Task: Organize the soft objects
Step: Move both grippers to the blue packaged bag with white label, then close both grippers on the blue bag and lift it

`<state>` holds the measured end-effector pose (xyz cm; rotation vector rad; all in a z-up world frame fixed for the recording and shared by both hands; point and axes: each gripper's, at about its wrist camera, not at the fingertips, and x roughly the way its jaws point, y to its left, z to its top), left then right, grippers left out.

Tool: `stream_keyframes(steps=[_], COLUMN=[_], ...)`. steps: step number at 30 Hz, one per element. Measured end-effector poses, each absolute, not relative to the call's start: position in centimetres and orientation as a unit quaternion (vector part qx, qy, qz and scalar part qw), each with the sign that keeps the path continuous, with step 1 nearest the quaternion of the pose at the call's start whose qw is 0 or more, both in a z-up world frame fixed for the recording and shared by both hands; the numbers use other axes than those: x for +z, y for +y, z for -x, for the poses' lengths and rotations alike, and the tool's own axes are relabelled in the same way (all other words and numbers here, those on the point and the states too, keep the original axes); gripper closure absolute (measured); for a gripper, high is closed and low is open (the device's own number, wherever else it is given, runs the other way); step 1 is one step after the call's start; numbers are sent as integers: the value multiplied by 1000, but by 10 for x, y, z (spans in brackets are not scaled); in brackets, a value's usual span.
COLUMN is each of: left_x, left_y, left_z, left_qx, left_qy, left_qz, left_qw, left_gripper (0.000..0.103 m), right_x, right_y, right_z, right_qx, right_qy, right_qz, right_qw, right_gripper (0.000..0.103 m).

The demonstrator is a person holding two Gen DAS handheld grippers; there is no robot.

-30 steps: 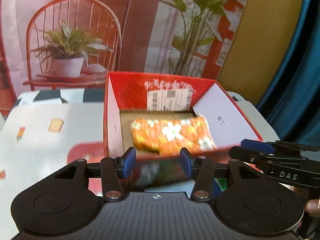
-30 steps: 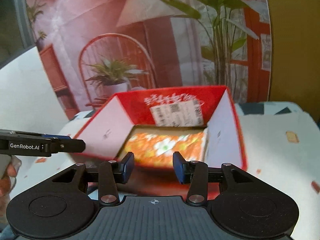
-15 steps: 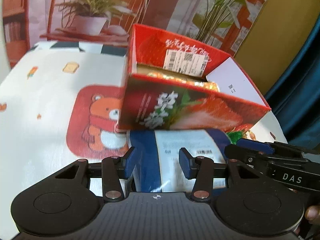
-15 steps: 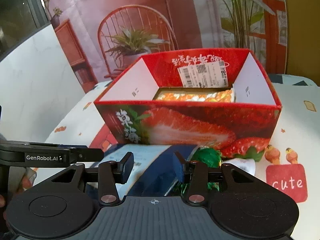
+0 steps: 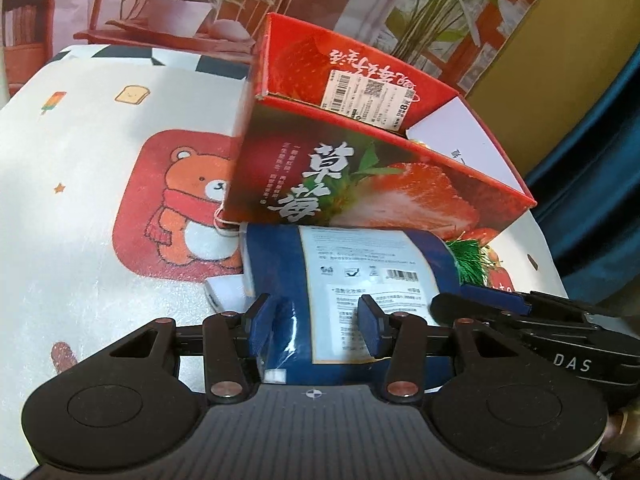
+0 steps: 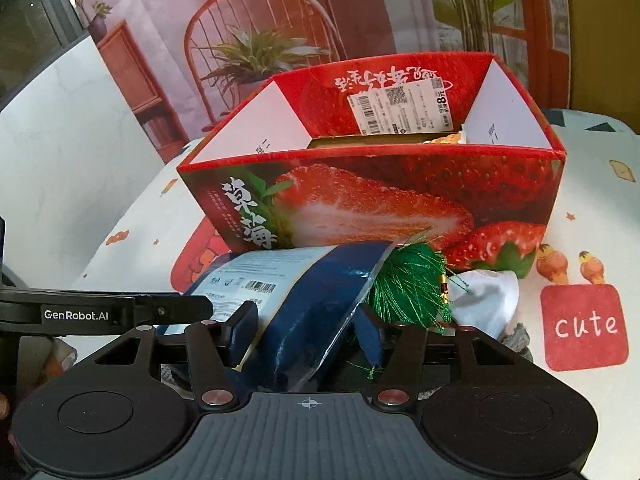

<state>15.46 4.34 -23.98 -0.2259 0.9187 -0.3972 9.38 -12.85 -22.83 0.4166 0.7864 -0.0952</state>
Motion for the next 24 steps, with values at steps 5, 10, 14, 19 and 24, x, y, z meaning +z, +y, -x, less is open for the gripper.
stream_keyframes(steps=[5,10,14,19,24], left_x=[-243,-251,-257,-261,-260], left_y=[51,57,58,60,58], left_z=[-155,-157,-159,-163,-164], left_qx=[-186,-188,-192,-203,-211], left_qy=[444,452,456,459,455], left_qz=[125,150,170,190,192], left_qw=[867,859,852,844,844], left_gripper=[53,51,48,42,43], right_x=[-229,-228,-228,-231,-234], right_y=[-128,-126,-125,-122,-119], right_z=[-94,-95,-96,-97,-100], right_qx=[-45,-43,-39,-27,-27], right_qy=[381,383,388,394,397], right_qz=[-203,-202,-204,-213,-214], right_qw=[901,900,898,894,892], right_gripper=[52,52,52,52,54])
